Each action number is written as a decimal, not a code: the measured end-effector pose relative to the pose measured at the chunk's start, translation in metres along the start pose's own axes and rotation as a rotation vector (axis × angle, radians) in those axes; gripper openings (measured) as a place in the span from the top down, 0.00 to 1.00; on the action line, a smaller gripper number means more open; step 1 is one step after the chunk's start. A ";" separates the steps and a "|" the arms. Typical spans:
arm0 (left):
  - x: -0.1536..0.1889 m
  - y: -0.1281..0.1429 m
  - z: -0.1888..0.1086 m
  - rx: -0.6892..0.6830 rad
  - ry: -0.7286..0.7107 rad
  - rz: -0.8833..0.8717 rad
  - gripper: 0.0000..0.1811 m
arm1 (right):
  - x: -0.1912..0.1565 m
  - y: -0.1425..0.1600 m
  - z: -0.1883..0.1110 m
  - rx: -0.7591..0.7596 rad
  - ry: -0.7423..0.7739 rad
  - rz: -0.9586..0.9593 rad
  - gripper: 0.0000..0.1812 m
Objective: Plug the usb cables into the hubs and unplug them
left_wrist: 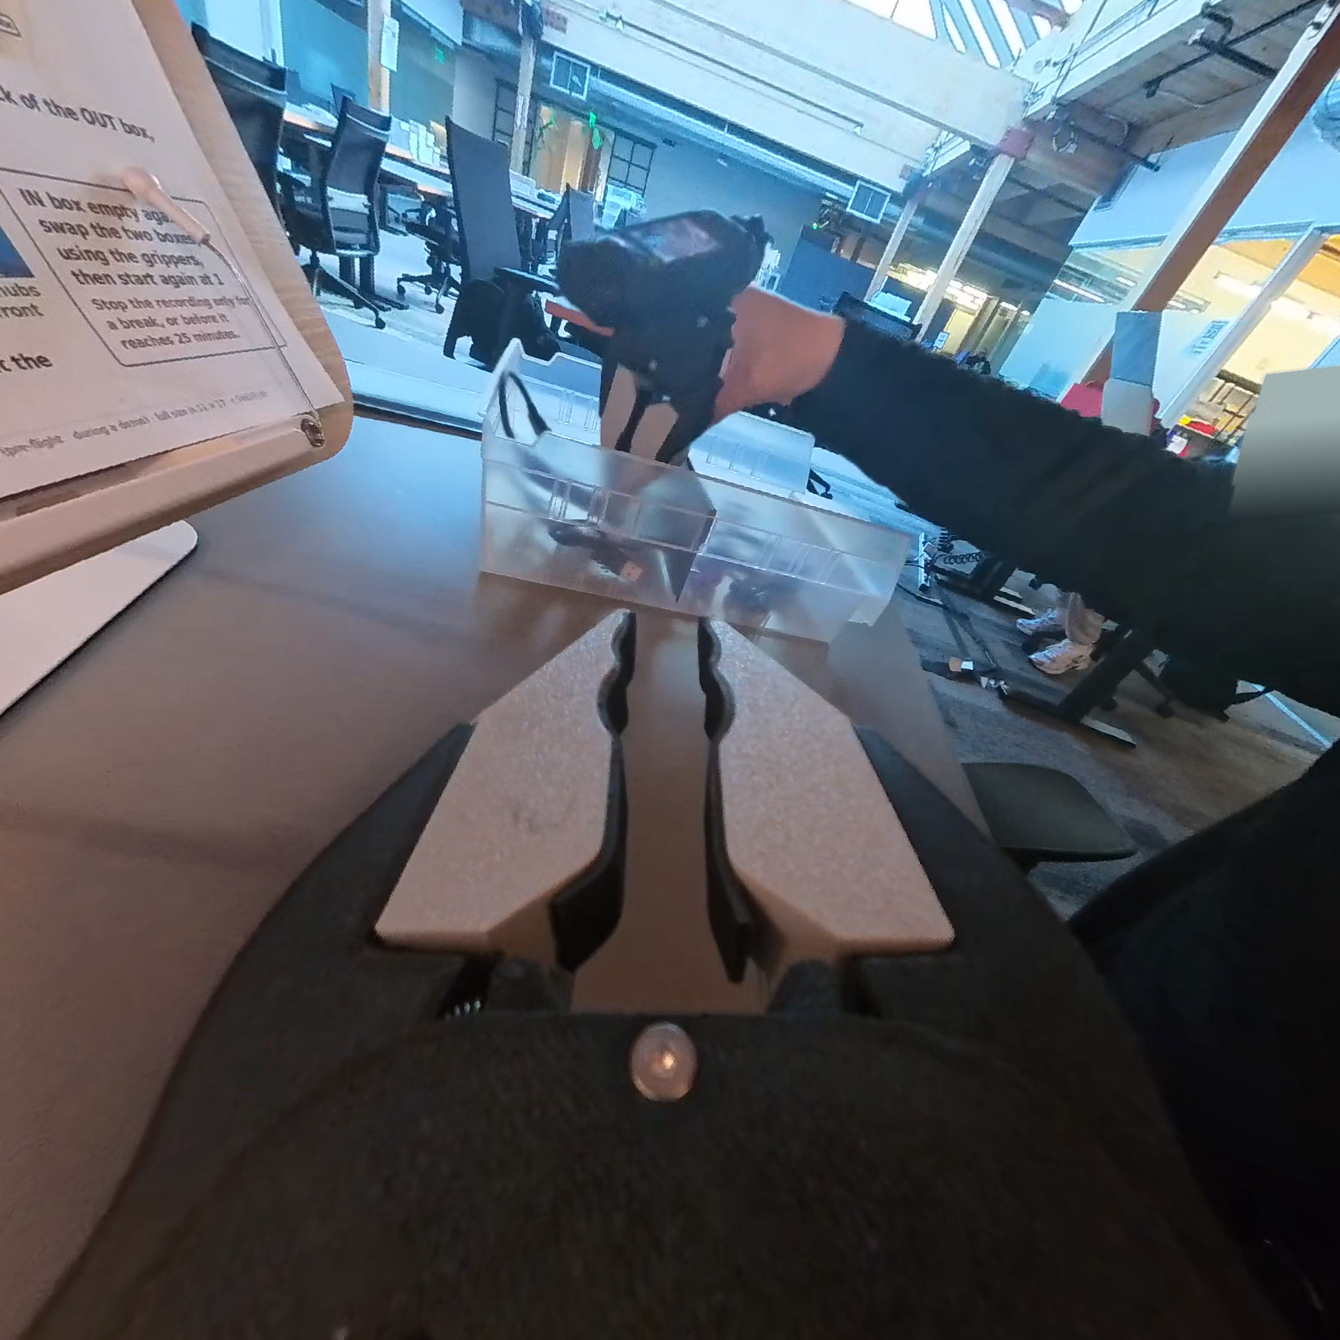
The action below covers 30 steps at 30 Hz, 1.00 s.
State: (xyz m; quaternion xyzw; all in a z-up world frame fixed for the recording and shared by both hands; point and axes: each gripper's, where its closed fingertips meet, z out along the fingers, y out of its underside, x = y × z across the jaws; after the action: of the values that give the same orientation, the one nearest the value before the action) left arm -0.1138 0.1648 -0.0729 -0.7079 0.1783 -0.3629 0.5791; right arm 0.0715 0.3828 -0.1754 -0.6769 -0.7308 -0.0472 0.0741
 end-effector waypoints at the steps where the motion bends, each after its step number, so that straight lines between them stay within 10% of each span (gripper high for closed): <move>1: 0.000 0.000 0.000 -0.001 -0.001 -0.002 0.92 | 0.001 -0.001 -0.005 0.014 0.005 0.001 1.00; 12: -0.014 0.005 -0.001 -0.038 -0.111 0.039 0.87 | 0.003 -0.013 -0.092 0.318 0.102 0.085 0.95; 23: -0.011 0.019 -0.022 -0.096 -0.385 0.140 0.62 | -0.108 0.038 -0.132 0.819 0.046 0.219 0.51; 30: 0.058 0.030 -0.129 -0.169 -0.707 0.094 0.53 | -0.140 0.047 -0.118 0.903 0.198 0.282 0.41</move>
State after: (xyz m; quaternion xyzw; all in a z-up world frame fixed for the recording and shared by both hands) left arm -0.1622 0.0289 -0.0747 -0.8259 0.0288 -0.0529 0.5606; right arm 0.1339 0.2294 -0.0852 -0.6619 -0.5688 0.2208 0.4354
